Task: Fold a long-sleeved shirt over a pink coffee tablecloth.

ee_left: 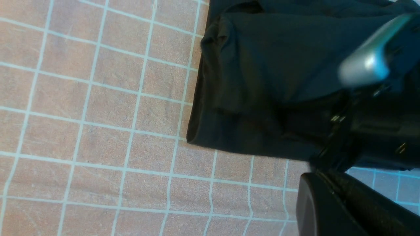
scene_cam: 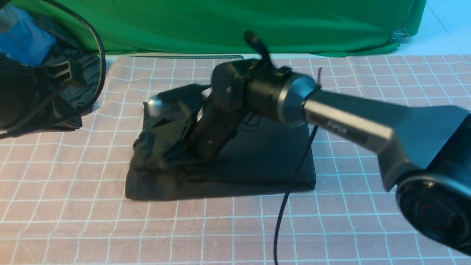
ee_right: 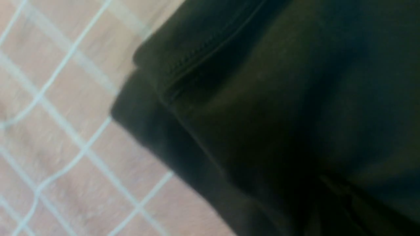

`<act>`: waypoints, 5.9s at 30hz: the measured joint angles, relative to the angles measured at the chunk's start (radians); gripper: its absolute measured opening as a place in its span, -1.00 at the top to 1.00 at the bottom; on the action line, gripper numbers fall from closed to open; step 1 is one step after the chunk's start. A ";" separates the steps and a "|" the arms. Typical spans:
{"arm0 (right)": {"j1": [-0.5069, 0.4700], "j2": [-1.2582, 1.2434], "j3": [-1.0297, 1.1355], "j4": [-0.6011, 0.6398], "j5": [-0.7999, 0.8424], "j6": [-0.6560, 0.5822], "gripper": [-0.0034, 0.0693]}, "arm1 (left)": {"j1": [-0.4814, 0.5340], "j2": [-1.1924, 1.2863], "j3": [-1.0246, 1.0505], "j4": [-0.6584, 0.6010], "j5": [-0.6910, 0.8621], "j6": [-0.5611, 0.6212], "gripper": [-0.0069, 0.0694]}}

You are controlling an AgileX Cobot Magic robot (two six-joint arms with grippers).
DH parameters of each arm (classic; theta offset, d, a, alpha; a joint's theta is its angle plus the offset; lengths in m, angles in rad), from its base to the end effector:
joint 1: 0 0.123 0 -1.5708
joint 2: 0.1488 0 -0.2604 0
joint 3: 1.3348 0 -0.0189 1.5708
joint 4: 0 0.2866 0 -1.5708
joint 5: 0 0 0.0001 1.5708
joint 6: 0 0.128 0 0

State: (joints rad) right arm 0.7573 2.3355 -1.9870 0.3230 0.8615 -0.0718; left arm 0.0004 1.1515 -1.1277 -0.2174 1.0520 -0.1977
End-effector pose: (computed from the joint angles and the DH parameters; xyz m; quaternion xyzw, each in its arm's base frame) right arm 0.3745 0.3965 0.1158 -0.3190 0.9110 0.2076 0.1587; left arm 0.2854 -0.0239 0.3066 -0.1185 0.9452 -0.1333 0.2735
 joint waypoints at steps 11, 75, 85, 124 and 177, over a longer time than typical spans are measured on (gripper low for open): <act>-0.026 -0.073 -0.165 -0.138 0.209 -0.015 0.80 | 0.000 0.003 0.000 0.004 -0.029 -0.036 0.78; -0.339 -0.281 0.471 -0.012 0.153 -0.172 0.81 | -0.182 0.600 -0.038 0.264 -0.220 -0.318 0.78; -0.356 -0.347 0.214 -0.043 0.150 -0.171 0.81 | -0.178 0.614 -0.340 0.232 -0.177 -0.297 0.78; -0.581 -1.030 0.173 -0.124 0.207 -0.139 0.81 | -0.168 -0.095 -0.265 0.167 -0.123 -0.159 0.78; -0.581 -2.162 1.529 -0.137 -1.048 -0.273 0.58 | -0.168 -1.154 0.656 0.217 -0.544 -0.213 0.78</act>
State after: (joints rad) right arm 0.1762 0.1730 -0.4582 0.1863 -0.1865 -0.3448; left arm -0.1679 -0.0030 -0.4713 0.0000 0.5078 -0.4105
